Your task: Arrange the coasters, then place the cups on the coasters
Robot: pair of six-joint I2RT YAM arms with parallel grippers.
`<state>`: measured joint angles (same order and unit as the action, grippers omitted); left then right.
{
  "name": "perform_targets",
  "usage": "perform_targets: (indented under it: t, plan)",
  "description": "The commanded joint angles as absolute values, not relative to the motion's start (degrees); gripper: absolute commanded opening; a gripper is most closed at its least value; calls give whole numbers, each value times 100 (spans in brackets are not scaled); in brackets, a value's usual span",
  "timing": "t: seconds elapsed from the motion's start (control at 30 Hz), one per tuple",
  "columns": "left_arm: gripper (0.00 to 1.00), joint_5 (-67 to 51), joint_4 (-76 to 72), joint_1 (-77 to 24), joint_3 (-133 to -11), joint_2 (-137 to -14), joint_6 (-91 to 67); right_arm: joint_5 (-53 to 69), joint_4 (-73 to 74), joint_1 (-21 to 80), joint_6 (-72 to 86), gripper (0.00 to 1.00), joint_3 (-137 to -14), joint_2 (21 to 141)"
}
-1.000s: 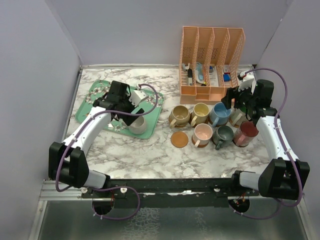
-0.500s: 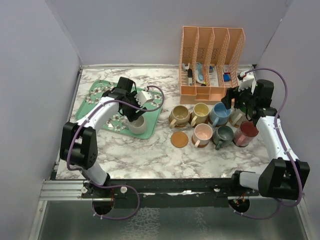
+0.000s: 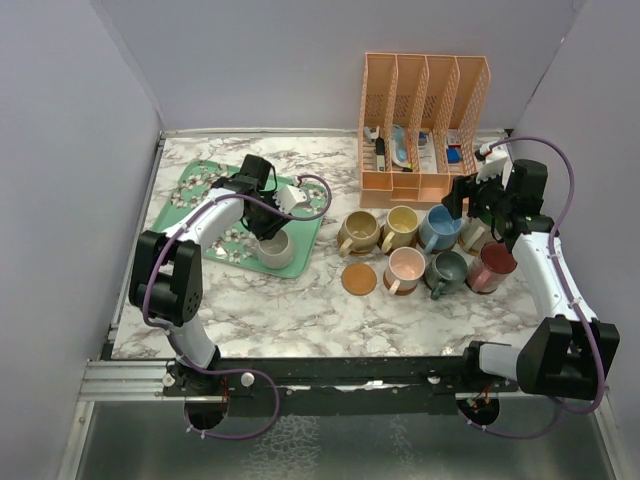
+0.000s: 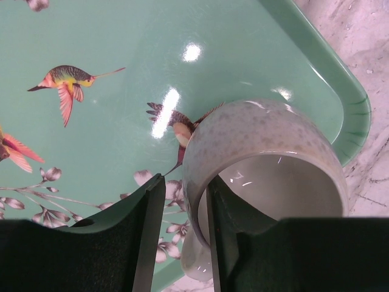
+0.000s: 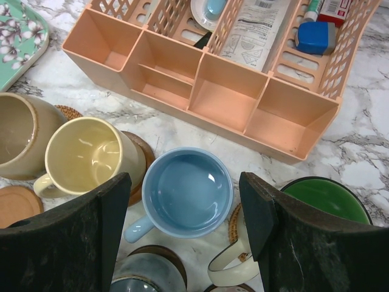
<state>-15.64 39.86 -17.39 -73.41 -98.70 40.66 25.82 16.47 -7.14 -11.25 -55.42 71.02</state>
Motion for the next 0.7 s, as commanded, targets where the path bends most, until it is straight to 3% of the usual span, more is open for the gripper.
perform_targets:
  t: [0.0, 0.37, 0.67]
  plan:
    - [35, -1806, 4118, -1790, -7521, -9924, 4108, 2751, 1590, -747, -1187, 73, -5498, 7075]
    - [31, -1782, 4240, -1872, -7707, -10072, 4087, 2784, 1591, -747, -1195, 73, -5493, 7074]
    - [17, -1728, 4404, -1919, -7734, -10002, 4100, 2804, 1591, -747, -1195, 73, -5493, 7082]
